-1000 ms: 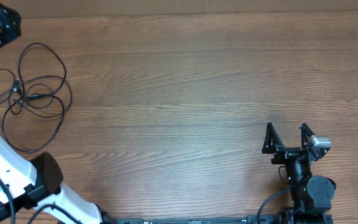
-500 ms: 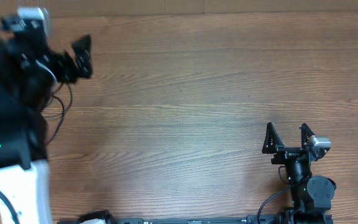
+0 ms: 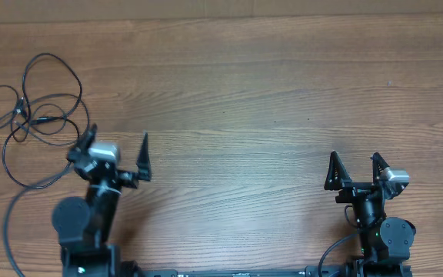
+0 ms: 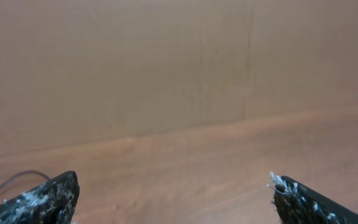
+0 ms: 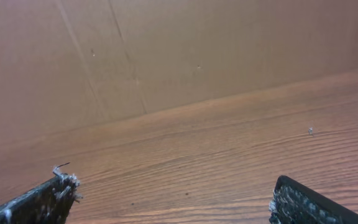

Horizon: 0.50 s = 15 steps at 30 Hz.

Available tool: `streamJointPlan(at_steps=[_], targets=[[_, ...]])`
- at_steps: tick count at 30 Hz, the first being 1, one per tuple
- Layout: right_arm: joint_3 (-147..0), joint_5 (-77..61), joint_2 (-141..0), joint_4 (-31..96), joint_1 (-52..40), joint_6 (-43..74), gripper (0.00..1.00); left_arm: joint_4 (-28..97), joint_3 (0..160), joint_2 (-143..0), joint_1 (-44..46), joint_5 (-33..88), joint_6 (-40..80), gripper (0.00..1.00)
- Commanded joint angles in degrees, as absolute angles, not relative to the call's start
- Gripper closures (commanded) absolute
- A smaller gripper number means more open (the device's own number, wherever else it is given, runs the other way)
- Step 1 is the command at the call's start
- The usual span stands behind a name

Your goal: Untangle cables

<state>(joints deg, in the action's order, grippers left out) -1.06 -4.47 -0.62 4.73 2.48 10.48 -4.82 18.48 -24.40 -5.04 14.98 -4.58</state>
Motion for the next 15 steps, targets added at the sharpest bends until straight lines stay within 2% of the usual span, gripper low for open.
streamJointPlan(at_steps=[1,10,15], targets=[[-0.4,-4.1,-0.2,4.5,2.2,10.4,0.00,-5.3,11.3,-17.4,-3.0,12.8,-10.4,0.01],[-0.4,-4.1,-0.2,4.5,2.2,10.4,0.00,-4.3,0.7,-3.6,-2.6,8.3,-12.2,0.00],[-0.4,-4.1,-0.2,4.5,2.2,10.4,0.00,3.7,0.3,-0.1,-2.6,8.4,-12.2,0.01]])
